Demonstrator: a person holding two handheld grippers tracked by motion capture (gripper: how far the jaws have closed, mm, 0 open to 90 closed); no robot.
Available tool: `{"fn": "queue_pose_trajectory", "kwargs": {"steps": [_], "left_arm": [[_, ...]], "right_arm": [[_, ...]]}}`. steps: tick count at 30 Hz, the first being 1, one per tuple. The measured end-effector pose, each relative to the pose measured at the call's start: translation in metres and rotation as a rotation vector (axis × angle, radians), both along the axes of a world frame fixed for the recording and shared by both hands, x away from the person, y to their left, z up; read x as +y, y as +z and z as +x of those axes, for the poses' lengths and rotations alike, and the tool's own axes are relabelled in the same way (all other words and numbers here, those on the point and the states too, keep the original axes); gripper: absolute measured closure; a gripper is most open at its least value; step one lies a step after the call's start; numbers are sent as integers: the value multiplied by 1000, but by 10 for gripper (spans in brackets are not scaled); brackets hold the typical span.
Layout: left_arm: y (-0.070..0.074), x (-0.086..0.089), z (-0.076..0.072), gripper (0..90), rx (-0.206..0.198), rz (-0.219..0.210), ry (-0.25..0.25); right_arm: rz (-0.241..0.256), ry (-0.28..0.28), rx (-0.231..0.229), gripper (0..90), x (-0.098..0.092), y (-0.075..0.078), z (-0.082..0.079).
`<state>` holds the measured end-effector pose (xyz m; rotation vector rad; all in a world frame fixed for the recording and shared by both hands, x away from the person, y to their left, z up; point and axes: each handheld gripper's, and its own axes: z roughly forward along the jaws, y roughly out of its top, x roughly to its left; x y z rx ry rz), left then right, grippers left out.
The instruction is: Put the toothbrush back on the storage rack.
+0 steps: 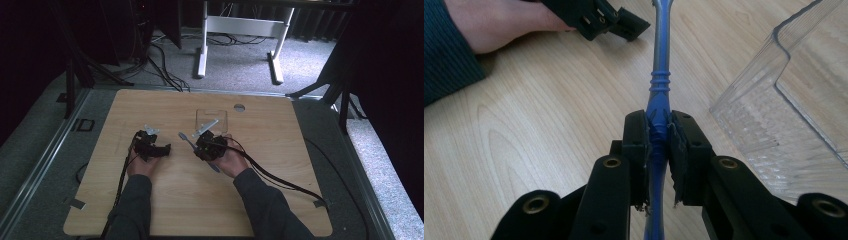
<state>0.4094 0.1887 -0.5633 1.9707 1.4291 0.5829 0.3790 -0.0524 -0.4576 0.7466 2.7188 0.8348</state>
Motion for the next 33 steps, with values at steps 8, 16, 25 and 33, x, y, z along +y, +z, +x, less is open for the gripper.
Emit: {"fn": "queue_pose_trajectory", "kwargs": {"steps": [8,16,25,33], "left_arm": [[0,0,0,136,0,0,0],[0,0,0,136,-1,-2,2],[0,0,0,136,-1,-1,1],[0,0,0,136,1,0,0]], "right_arm": [[43,-29,-15,782,-2,2,1],[83,-56,-33,783,-4,7,2],[120,-82,-48,783,-6,10,2],[148,-97,-51,782,-7,13,4]]}}
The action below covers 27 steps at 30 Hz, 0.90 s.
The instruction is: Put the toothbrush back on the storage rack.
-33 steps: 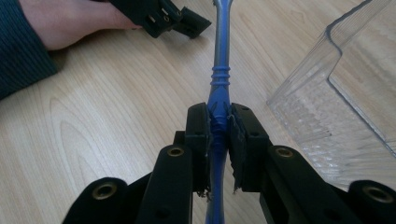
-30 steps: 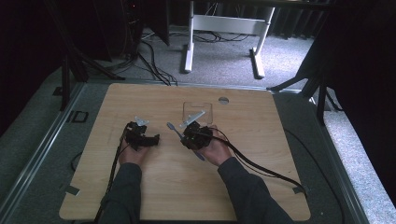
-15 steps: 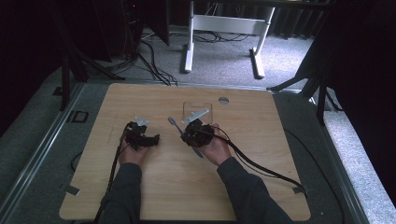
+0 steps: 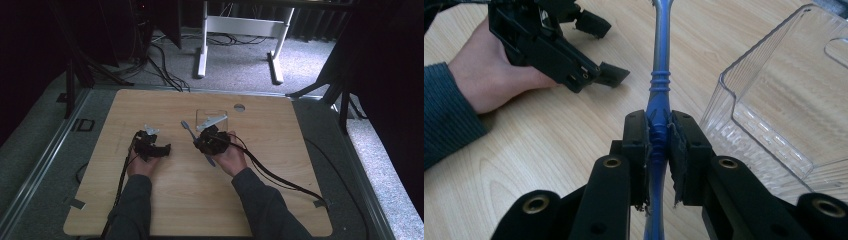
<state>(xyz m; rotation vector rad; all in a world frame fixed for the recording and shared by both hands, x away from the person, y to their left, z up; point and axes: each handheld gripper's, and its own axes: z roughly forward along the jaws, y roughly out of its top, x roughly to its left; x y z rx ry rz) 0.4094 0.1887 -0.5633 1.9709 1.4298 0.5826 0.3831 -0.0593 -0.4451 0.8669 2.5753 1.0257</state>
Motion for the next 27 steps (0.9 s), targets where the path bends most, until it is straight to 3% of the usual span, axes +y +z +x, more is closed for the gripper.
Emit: {"fn": "queue_pose_trajectory", "kwargs": {"steps": [27], "left_arm": [[0,0,0,136,-1,-1,0]], "right_arm": [[79,-21,-14,782,-7,11,9]]}}
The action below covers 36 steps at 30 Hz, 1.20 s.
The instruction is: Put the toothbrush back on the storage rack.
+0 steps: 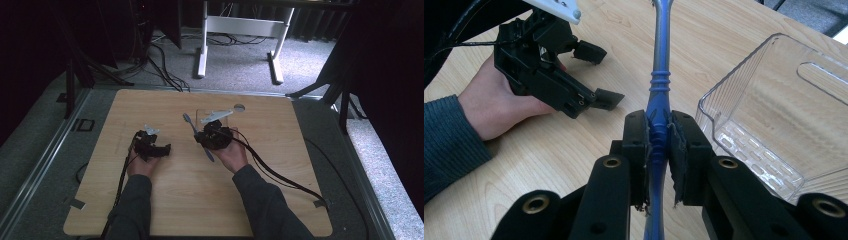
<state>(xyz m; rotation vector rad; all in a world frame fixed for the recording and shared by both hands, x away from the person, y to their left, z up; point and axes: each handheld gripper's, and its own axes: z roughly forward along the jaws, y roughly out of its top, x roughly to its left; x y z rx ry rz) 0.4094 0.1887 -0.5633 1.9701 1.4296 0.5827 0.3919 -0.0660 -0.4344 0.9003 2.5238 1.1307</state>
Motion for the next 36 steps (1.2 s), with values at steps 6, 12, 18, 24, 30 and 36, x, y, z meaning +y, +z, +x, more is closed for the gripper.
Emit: {"fn": "queue_pose_trajectory", "kwargs": {"steps": [6,12,18,24,30,36], "left_arm": [[0,0,0,136,0,0,1],[0,0,0,136,0,-1,1],[0,0,0,136,1,0,0],[0,0,0,136,1,0,-1],[0,0,0,136,0,0,-1],[0,0,0,136,0,1,0]], "right_arm": [[16,-7,4,782,-1,1,2],[32,-16,8,782,-3,2,6],[38,-24,14,782,-4,3,9],[43,-32,13,783,-5,5,11],[47,-39,12,782,-6,5,13],[40,-44,6,782,-7,6,15]]}}
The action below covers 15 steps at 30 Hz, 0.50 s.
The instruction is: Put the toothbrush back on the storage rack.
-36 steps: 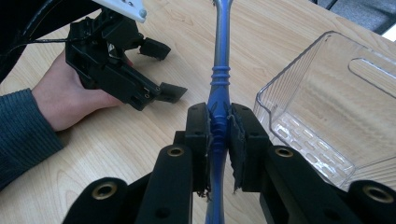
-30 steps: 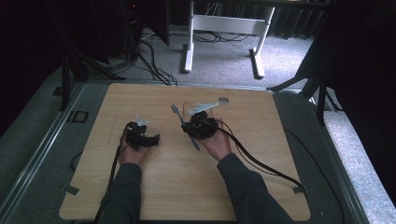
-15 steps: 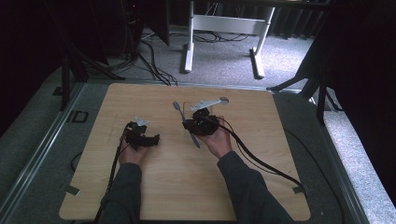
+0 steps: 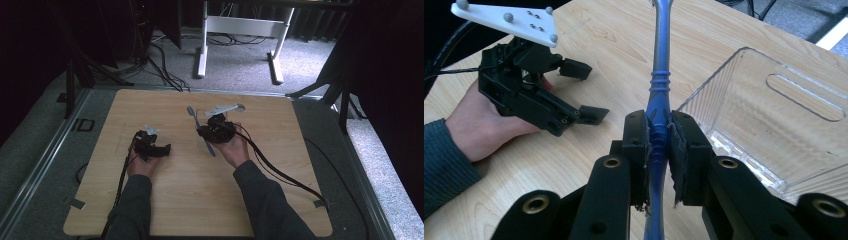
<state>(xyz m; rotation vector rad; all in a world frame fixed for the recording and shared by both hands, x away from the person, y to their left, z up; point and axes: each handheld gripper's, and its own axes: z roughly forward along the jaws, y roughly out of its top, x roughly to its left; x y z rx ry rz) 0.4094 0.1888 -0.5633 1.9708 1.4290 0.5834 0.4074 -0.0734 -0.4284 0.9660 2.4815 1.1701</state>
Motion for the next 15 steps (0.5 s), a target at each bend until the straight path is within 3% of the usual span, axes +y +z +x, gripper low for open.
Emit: {"fn": "queue_pose_trajectory", "kwargs": {"steps": [15], "left_arm": [[0,0,0,136,0,-2,1]], "right_arm": [[3,-16,-11,782,-5,5,7]]}}
